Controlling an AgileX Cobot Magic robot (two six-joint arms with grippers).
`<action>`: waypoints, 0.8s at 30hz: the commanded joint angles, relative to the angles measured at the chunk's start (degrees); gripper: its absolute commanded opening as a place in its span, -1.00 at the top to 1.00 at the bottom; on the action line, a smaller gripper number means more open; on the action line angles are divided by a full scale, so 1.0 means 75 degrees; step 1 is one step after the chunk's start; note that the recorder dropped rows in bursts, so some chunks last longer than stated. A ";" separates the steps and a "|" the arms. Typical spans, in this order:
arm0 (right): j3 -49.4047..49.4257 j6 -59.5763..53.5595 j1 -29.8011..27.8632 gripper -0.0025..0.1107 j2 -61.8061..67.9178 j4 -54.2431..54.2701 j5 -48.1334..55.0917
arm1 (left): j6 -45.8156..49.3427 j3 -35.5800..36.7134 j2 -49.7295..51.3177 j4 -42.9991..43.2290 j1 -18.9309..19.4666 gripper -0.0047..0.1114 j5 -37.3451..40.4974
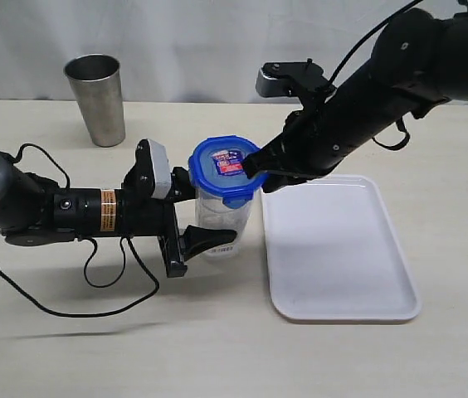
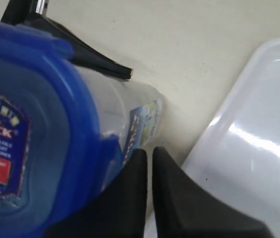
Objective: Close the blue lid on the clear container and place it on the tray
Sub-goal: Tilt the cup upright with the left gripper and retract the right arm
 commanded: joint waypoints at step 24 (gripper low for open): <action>0.3259 -0.5538 0.0012 0.88 -0.3318 0.4711 -0.3445 | -0.0043 -0.0034 -0.0055 -0.0487 -0.0050 0.92 -0.0239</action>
